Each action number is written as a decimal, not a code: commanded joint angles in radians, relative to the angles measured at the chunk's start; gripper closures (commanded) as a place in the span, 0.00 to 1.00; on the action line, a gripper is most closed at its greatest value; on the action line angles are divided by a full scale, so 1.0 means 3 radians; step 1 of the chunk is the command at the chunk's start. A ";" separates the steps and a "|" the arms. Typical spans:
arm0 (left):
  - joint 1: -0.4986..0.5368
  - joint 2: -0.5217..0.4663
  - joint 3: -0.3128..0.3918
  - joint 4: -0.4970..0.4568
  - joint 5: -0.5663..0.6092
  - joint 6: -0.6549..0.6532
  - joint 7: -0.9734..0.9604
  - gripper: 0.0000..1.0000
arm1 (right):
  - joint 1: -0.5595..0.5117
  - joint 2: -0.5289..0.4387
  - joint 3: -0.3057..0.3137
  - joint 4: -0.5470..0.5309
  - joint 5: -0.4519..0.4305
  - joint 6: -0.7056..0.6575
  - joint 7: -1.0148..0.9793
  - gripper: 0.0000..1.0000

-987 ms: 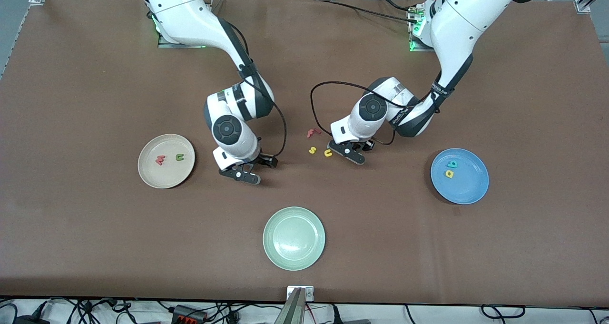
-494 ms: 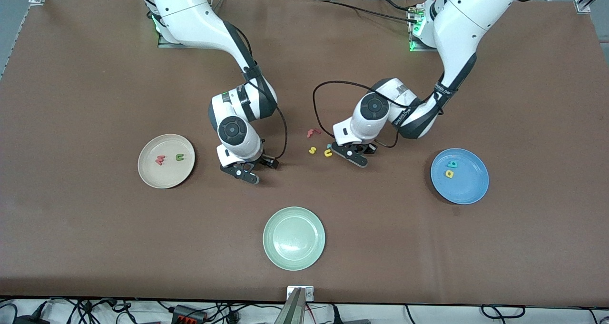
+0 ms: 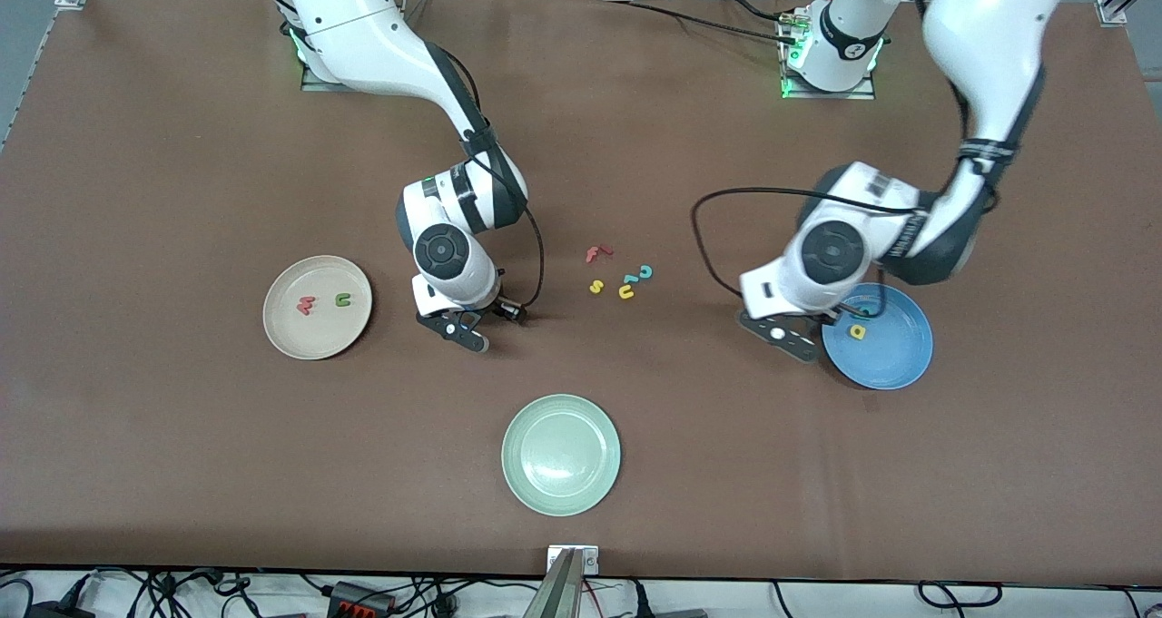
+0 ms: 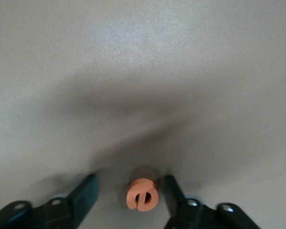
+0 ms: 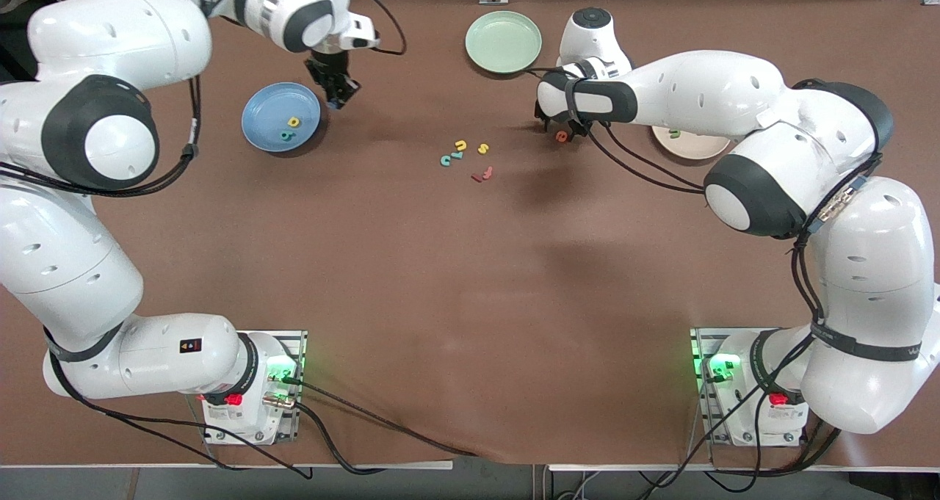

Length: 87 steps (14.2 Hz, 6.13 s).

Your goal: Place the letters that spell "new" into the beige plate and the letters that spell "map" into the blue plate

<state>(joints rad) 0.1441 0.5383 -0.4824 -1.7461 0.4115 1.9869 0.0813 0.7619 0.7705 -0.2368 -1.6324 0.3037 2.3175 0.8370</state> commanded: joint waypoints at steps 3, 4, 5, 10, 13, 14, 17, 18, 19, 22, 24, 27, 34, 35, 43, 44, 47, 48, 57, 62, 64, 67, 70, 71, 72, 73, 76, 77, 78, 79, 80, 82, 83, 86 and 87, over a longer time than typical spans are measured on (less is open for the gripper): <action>0.0506 0.0118 -0.0008 0.0027 0.0295 -0.0037 0.0419 0.83 | 0.0017 0.0024 0.0002 -0.0009 0.0041 -0.0091 0.0063 0.45; 0.0547 0.0179 -0.0008 0.0022 0.0321 0.0024 0.0424 0.83 | 0.0027 0.0024 0.0002 -0.0009 0.0041 -0.0091 0.0063 0.47; 0.0603 0.0194 -0.0008 0.0002 0.0321 0.0115 0.0424 0.81 | 0.0022 0.0024 0.0002 -0.0009 0.0036 -0.0091 0.0053 0.50; 0.0650 0.0113 -0.0069 0.0052 0.0300 0.0025 0.0419 0.00 | 0.0032 0.0014 -0.0003 0.0001 0.0031 -0.0086 0.0017 0.73; 0.0660 0.0011 -0.0268 0.0363 0.0239 -0.0408 0.0409 0.00 | 0.0012 -0.0052 -0.0018 0.0006 0.0026 -0.0096 -0.0013 0.73; 0.0660 -0.0005 -0.0355 0.0542 0.0239 -0.0648 0.0399 0.00 | 0.0012 -0.0098 -0.0029 0.0006 0.0016 -0.0142 -0.0013 0.73; 0.0690 -0.0096 -0.0483 0.0936 0.0041 -0.0957 0.0363 0.00 | 0.0043 -0.0216 -0.0263 0.0037 -0.0122 -0.0422 -0.0166 0.73; 0.0716 -0.0117 -0.0488 0.1089 -0.0148 -0.1089 0.0353 0.00 | 0.0033 -0.0231 -0.0370 0.0037 -0.0234 -0.0540 -0.0364 0.73; 0.0716 -0.0127 -0.0488 0.1252 -0.0246 -0.1283 0.0353 0.00 | 0.0027 -0.0257 -0.0498 0.0037 -0.0306 -0.0657 -0.0609 0.73; 0.0701 -0.0132 -0.0443 0.1612 -0.0455 -0.1750 0.0363 0.00 | 0.0012 -0.0257 -0.0907 0.0011 -0.0312 -0.0990 -0.1432 0.73; 0.0584 -0.0397 -0.0132 0.1587 -0.0670 -0.1755 0.0358 0.00 | -0.0024 -0.0252 -0.1076 -0.0004 -0.0307 -0.1220 -0.1914 0.73; 0.0110 -0.0872 0.0725 0.1312 -0.1166 -0.1755 0.0333 0.00 | -0.0197 -0.0257 -0.1082 -0.0101 -0.0307 -0.1379 -0.2308 0.73; -0.0491 -0.1937 0.1460 0.0191 -0.1428 -0.0983 -0.0537 0.00 | -0.0463 -0.0318 -0.1087 -0.0413 -0.0266 -0.1395 -0.2928 0.65; -0.0491 -0.1938 0.1460 0.0191 -0.1423 -0.0988 -0.0542 0.00 | -0.0474 -0.0313 -0.1087 -0.0413 -0.0245 -0.1385 -0.2923 0.20; -0.0450 -0.1917 0.1424 0.0114 -0.1423 -0.0973 -0.0532 0.00 | -0.0469 -0.0798 -0.1255 0.0051 -0.0163 -0.1818 -0.2923 0.00; -0.0450 -0.1917 0.1419 0.0119 -0.1423 -0.0973 -0.0532 0.00 | -0.0474 -0.0824 -0.1296 0.0184 -0.0163 -0.1925 -0.2923 0.00; -0.0460 -0.1917 0.1398 0.0129 -0.1413 -0.0973 -0.0532 0.00 | -0.0499 -0.0845 -0.1363 0.0608 -0.0163 -0.2269 -0.2918 0.00; -0.0460 -0.1912 0.1398 0.0134 -0.1418 -0.0973 -0.0527 0.00 | -0.0484 -0.0850 -0.1378 0.0680 -0.0163 -0.2284 -0.2918 0.00; -0.0475 -0.1907 0.1393 0.0150 -0.1413 -0.1009 -0.0532 0.00 | -0.1208 -0.1248 -0.0374 0.0773 -0.0325 -0.2116 -0.2606 0.00; -0.0491 -0.1917 0.1383 0.0190 -0.1413 -0.1126 -0.0460 0.00 | -0.2109 -0.1754 0.0574 0.0742 -0.0772 -0.2141 -0.2422 0.00; -0.0491 -0.1917 0.1342 0.0216 -0.1418 -0.1233 -0.0470 0.00 | -0.2247 -0.1898 0.0570 0.0702 -0.0782 -0.2172 -0.2447 0.00; -0.0491 -0.1902 0.1347 0.0252 -0.1413 -0.1198 -0.0460 0.00 | -0.2645 -0.2102 0.0605 0.0599 -0.0777 -0.2279 -0.2702 0.00; -0.0475 -0.1892 0.1347 0.0252 -0.1407 -0.1152 -0.0450 0.00 | -0.2770 -0.2154 0.0636 0.0599 -0.0787 -0.2351 -0.2948 0.00; -0.0475 -0.1892 0.1347 0.0252 -0.1412 -0.1147 -0.0445 0.00 | -0.2775 -0.2174 0.0641 0.0599 -0.0823 -0.2351 -0.2994 0.00; -0.0465 -0.1892 0.1347 0.0252 -0.1413 -0.1142 -0.0425 0.00 | -0.2795 -0.2180 0.0656 0.0604 -0.0864 -0.2351 -0.3010 0.00; -0.0465 -0.1892 0.1352 0.0252 -0.1413 -0.1142 -0.0414 0.00 | -0.2800 -0.2185 0.0667 0.0604 -0.0869 -0.2351 -0.3010 0.00; -0.0465 -0.1892 0.1347 0.0252 -0.1407 -0.1142 -0.0404 0.00 | -0.2816 -0.2185 0.0677 0.0604 -0.0869 -0.2366 -0.3000 0.00; -0.0460 -0.1892 0.1347 0.0252 -0.1407 -0.1142 -0.0399 0.00 | -0.2800 -0.2185 0.0677 0.0609 -0.0874 -0.2417 -0.2989 0.00; -0.0455 -0.1892 0.1347 0.0252 -0.1407 -0.1142 -0.0399 0.00 | -0.2795 -0.2190 0.0677 0.0599 -0.0889 -0.2508 -0.2979 0.00; -0.0450 -0.1897 0.1347 0.0252 -0.1407 -0.1142 -0.0379 0.00 | -0.2790 -0.2225 0.0677 0.0579 -0.0925 -0.2555 -0.2974 0.00; -0.0450 -0.1902 0.1352 0.0247 -0.1407 -0.1142 -0.0318 0.00 | -0.2760 -0.2271 0.0682 0.0498 -0.0971 -0.2535 -0.2969 0.00; -0.0445 -0.1897 0.1352 0.0247 -0.1413 -0.1111 -0.0245 0.00 | -0.2637 -0.2404 0.0682 0.0319 -0.1119 -0.2499 -0.2954 0.00; -0.0445 -0.1897 0.1352 0.0247 -0.1413 -0.1111 -0.0245 0.00 | -0.2632 -0.2470 0.0682 0.0191 -0.1130 -0.2454 -0.2948 0.00; -0.0440 -0.1897 0.1358 0.0247 -0.1418 -0.1111 -0.0245 0.00 | -0.2652 -0.2721 0.0657 -0.0212 -0.1130 -0.2209 -0.2953 0.00; -0.0440 -0.1897 0.1363 0.0247 -0.1418 -0.1116 -0.0240 0.00 | -0.2652 -0.2782 0.0656 -0.0325 -0.1135 -0.2117 -0.2954 0.00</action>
<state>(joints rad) 0.0028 -0.0298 -0.0751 -1.6846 0.0013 1.6552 -0.0183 -0.0320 0.0236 -0.0404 -1.6066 -0.0196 1.6188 -0.0491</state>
